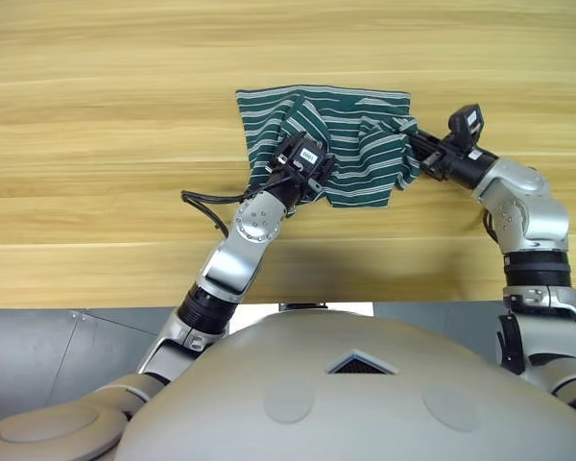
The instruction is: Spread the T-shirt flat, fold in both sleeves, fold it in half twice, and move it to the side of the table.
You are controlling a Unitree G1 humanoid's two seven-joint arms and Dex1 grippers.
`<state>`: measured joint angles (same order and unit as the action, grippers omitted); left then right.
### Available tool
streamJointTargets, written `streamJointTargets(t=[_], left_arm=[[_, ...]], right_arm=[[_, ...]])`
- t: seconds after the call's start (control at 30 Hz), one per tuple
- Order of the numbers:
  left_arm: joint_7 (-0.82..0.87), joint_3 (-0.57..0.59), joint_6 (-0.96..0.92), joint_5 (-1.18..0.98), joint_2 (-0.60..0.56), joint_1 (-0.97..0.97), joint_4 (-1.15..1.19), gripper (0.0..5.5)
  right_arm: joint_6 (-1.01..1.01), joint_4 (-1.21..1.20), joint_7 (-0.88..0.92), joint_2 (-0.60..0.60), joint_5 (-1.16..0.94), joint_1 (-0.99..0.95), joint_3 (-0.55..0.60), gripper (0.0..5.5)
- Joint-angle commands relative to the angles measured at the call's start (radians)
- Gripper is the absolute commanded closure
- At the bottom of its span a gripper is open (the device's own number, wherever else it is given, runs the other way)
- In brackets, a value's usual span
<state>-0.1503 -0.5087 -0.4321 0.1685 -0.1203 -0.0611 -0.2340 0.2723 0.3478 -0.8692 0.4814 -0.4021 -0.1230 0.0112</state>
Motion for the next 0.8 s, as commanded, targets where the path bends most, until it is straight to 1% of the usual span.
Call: streamJointTargets(t=[0.03, 0.13, 0.23, 0.33, 0.5, 0.53, 0.57, 0.63, 0.73, 0.8], left_arm=[[-0.020, -0.018, -0.020, 0.026, -0.005, 0.015, 0.025, 2.82], [-0.025, -0.030, -0.023, 0.032, 0.001, 0.027, 0.046, 2.82], [-0.028, -0.035, -0.023, 0.040, 0.014, 0.044, 0.073, 2.82], [-0.027, -0.034, -0.026, 0.045, 0.034, 0.063, 0.090, 2.82], [-0.014, -0.007, -0.015, 0.036, 0.070, 0.091, 0.122, 2.82], [-0.014, -0.002, -0.012, 0.035, 0.073, 0.092, 0.127, 2.82], [-0.014, 0.001, -0.009, 0.034, 0.075, 0.091, 0.129, 3.01], [-0.018, 0.006, -0.002, 0.032, 0.076, 0.087, 0.131, 3.35], [-0.024, 0.010, 0.009, 0.026, 0.075, 0.083, 0.145, 3.78], [-0.026, 0.017, 0.018, 0.026, 0.069, 0.088, 0.174, 4.21]], right_arm=[[-0.226, 0.334, -0.104, 0.000, 0.062, -0.090, 0.023, 5.50], [-0.422, 0.588, -0.153, -0.029, 0.111, -0.120, 0.032, 5.50], [-0.573, 0.767, -0.161, -0.060, 0.145, -0.125, 0.037, 5.50], [-0.650, 0.843, -0.163, -0.095, 0.166, -0.137, 0.037, 5.50], [-0.711, 0.880, -0.142, -0.169, 0.196, -0.166, 0.010, 5.50], [-0.659, 0.731, -0.129, -0.198, 0.186, -0.148, -0.022, 5.50], [-0.530, 0.458, -0.086, -0.214, 0.164, -0.102, -0.072, 5.50], [-0.273, 0.001, 0.006, -0.212, 0.119, -0.027, -0.146, 5.50], [0.066, -0.409, 0.126, -0.174, 0.050, -0.018, -0.169, 5.50], [0.264, -0.607, 0.204, -0.170, 0.007, -0.049, -0.167, 5.50]])
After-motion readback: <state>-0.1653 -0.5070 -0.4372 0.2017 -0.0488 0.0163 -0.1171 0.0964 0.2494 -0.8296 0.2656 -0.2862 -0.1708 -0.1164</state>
